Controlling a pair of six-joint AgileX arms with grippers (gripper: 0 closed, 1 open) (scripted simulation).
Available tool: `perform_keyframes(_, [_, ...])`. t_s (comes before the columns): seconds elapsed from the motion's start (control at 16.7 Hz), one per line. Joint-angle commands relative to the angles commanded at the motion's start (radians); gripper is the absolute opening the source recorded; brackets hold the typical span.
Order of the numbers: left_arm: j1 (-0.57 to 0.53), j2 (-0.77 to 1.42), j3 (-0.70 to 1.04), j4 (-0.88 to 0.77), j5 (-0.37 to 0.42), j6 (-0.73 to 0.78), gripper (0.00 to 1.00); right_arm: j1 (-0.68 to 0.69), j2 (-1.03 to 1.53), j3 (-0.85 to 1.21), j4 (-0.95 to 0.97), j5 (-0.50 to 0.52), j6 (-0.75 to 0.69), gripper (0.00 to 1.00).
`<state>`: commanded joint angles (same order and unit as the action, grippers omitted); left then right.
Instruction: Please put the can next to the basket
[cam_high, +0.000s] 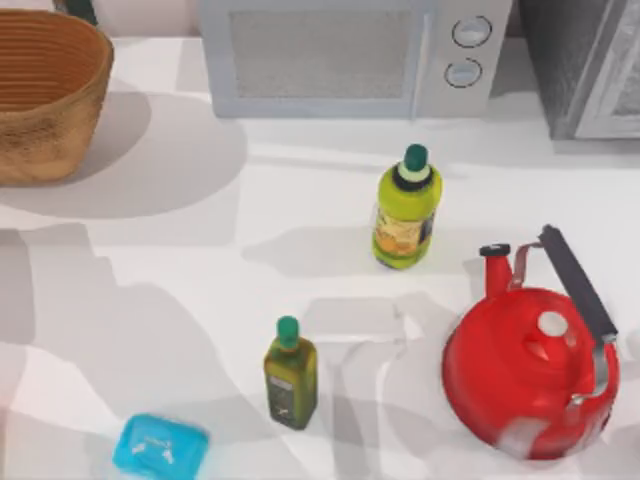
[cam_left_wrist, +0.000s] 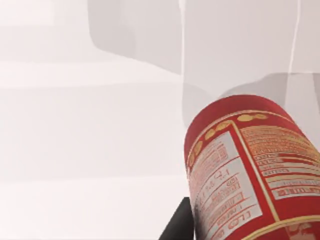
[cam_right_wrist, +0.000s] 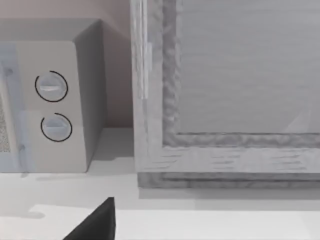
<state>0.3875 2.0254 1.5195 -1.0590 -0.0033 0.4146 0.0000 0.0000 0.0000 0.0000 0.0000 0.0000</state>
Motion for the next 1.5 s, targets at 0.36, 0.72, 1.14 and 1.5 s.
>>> perform_keyframes(0.36, [0.000,0.000,0.000,0.000,0.000,0.000,0.83,0.000,0.000,0.000,0.000,0.000,0.000,1.00])
perform_keyframes(0.72, [0.000,0.000,0.000,0.000,0.000,0.000,1.00,0.000,0.000,0.000,0.000,0.000,0.000,1.00])
perform_keyframes(1.14, [-0.002,-0.004,0.016,-0.018,0.000,0.001,1.00,0.000,0.000,0.000,0.000,0.000,0.000,1.00])
perform_keyframes(1.5, [-0.002,-0.030,0.117,-0.147,0.000,-0.002,1.00,0.000,0.000,0.000,0.000,0.000,0.000,1.00])
